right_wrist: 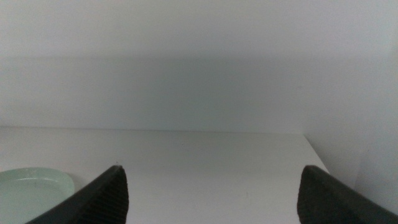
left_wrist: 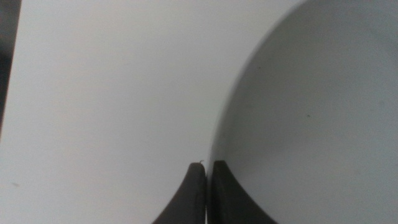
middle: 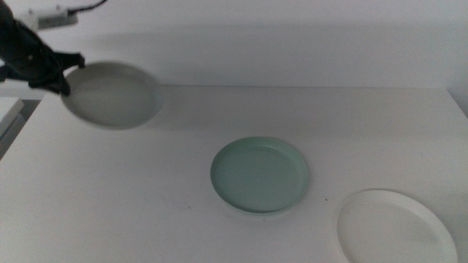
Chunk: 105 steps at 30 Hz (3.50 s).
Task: Stack the three bowls on top of each other.
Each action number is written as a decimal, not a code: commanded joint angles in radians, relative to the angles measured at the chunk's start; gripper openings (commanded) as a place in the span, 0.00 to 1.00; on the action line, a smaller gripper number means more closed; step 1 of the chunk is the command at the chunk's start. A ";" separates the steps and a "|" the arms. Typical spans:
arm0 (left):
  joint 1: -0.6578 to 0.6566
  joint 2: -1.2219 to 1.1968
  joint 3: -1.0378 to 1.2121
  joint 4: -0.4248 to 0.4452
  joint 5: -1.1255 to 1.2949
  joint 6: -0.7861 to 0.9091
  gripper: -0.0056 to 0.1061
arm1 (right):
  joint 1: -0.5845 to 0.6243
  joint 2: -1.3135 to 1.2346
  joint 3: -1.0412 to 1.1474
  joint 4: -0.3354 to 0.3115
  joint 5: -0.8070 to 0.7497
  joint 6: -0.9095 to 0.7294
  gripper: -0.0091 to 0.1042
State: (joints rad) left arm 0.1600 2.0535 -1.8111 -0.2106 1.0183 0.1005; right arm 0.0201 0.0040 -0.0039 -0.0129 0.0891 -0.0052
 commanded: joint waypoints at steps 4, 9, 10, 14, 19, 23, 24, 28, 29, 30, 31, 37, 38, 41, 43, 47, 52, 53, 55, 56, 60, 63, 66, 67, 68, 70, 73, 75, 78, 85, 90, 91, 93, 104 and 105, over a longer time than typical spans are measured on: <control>-0.137 -0.310 0.311 -0.079 -0.161 -0.023 0.03 | -0.006 -0.004 0.004 -0.002 -0.008 -0.011 0.90; -0.341 -0.404 0.394 -0.087 -0.145 -0.112 0.03 | -0.006 -0.004 0.004 -0.002 -0.008 -0.011 0.90; -0.383 -0.404 0.394 -0.080 -0.150 -0.133 0.03 | -0.006 -0.004 0.004 -0.002 -0.008 -0.011 0.90; -0.511 -0.368 0.394 -0.032 -0.192 -0.247 0.03 | -0.006 -0.004 0.004 -0.002 -0.008 -0.011 0.90; -0.575 -0.257 0.393 -0.067 -0.242 -0.266 0.03 | -0.006 -0.004 0.004 -0.002 -0.008 -0.011 0.90; -0.577 -0.164 0.393 -0.076 -0.283 -0.266 0.03 | -0.006 -0.004 0.004 -0.002 -0.008 -0.011 0.90; -0.577 -0.148 0.393 -0.076 -0.288 -0.266 0.03 | -0.006 -0.004 0.004 -0.002 -0.008 -0.011 0.90; -0.575 -0.084 0.393 -0.076 -0.324 -0.254 0.03 | -0.006 -0.004 0.004 -0.002 -0.008 -0.011 0.90; -0.575 -0.071 0.393 -0.076 -0.335 -0.247 0.03 | -0.006 -0.004 0.004 -0.002 -0.008 -0.011 0.90; -0.575 -0.061 0.393 -0.079 -0.342 -0.237 0.03 | -0.006 -0.004 0.004 -0.002 -0.008 -0.011 0.90; -0.575 -0.051 0.393 -0.088 -0.343 -0.230 0.03 | -0.006 -0.004 0.004 -0.002 -0.008 -0.011 0.90; -0.575 -0.039 0.393 -0.118 -0.357 -0.229 0.12 | -0.006 -0.004 0.004 -0.002 -0.008 -0.011 0.90; -0.575 -0.039 0.393 -0.120 -0.357 -0.229 0.17 | -0.006 -0.004 0.004 -0.002 -0.008 -0.011 0.90; -0.573 -0.039 0.393 -0.123 -0.347 -0.193 0.40 | -0.006 -0.004 0.004 -0.002 -0.008 -0.011 0.90; -0.569 -0.050 0.393 -0.149 -0.329 -0.120 0.62 | -0.006 -0.004 0.004 -0.002 -0.008 -0.011 0.90; -0.536 -0.149 0.391 -0.213 -0.251 0.012 0.89 | -0.006 -0.004 0.004 -0.002 -0.008 -0.011 0.90; -0.529 -0.435 0.437 -0.206 -0.179 0.184 0.89 | -0.006 -0.004 0.004 -0.002 -0.008 -0.011 0.90; -0.529 -0.511 0.473 -0.214 -0.184 0.197 0.89 | -0.006 -0.004 0.004 -0.002 -0.008 -0.011 0.90; -0.529 -0.659 0.551 -0.245 -0.199 0.200 0.89 | -0.006 -0.004 0.004 -0.002 -0.008 -0.011 0.90; -0.529 -0.744 0.597 -0.262 -0.206 0.213 0.89 | -0.006 -0.004 0.004 -0.002 -0.008 -0.011 0.90; -0.529 -1.024 0.722 -0.316 -0.203 0.281 0.89 | -0.006 -0.004 0.004 -0.002 -0.008 -0.011 0.90; -0.529 -1.128 0.731 -0.294 -0.139 0.229 0.89 | -0.006 -0.004 0.004 -0.002 -0.008 -0.011 0.90; -0.529 -1.171 0.731 -0.284 -0.103 0.231 0.89 | -0.006 -0.004 0.004 -0.002 -0.008 -0.011 0.90; -0.529 -1.175 0.731 -0.284 -0.093 0.237 0.89 | -0.006 -0.004 0.004 -0.002 -0.008 -0.011 0.90; -0.529 -1.177 0.731 -0.288 -0.082 0.240 0.89 | -0.006 -0.004 0.004 -0.002 -0.008 -0.011 0.90; -0.529 -1.182 0.731 -0.288 -0.067 0.240 0.89 | -0.006 -0.004 0.004 -0.002 -0.008 -0.011 0.90; -0.529 -1.182 0.731 -0.281 -0.064 0.240 0.89 | -0.006 -0.004 0.004 -0.002 -0.008 -0.011 0.90; -0.529 -1.182 0.731 -0.275 -0.064 0.240 0.89 | -0.006 -0.004 0.004 -0.002 -0.008 -0.011 0.90; -0.529 -1.182 0.731 -0.275 -0.066 0.240 0.89 | -0.006 -0.004 0.004 -0.002 -0.008 -0.011 0.90; -0.529 -1.182 0.731 -0.275 -0.115 0.240 0.89 | -0.006 -0.004 0.004 -0.002 -0.008 -0.011 0.90; -0.529 -1.182 0.731 -0.275 -0.118 0.242 0.89 | -0.006 -0.004 0.004 -0.007 -0.037 -0.014 0.90; -0.529 -1.182 0.731 -0.275 -0.118 0.240 0.89 | -0.006 -0.004 0.004 -0.009 -0.049 -0.014 0.90; -0.529 -1.182 0.731 -0.275 -0.118 0.240 0.89 | -0.006 -0.004 0.001 0.004 -0.052 0.005 0.90; -0.529 -1.182 0.731 -0.275 -0.118 0.240 0.89 | -0.006 0.517 -0.766 -0.007 0.922 0.039 0.90; -0.529 -1.182 0.731 -0.275 -0.118 0.240 0.89 | -0.006 0.560 -0.818 -0.007 0.986 0.039 0.90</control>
State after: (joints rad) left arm -0.3692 0.8750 -1.0832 -0.4830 0.9125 0.3418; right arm 0.0201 0.4918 -0.7435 -0.0093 0.9006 0.0353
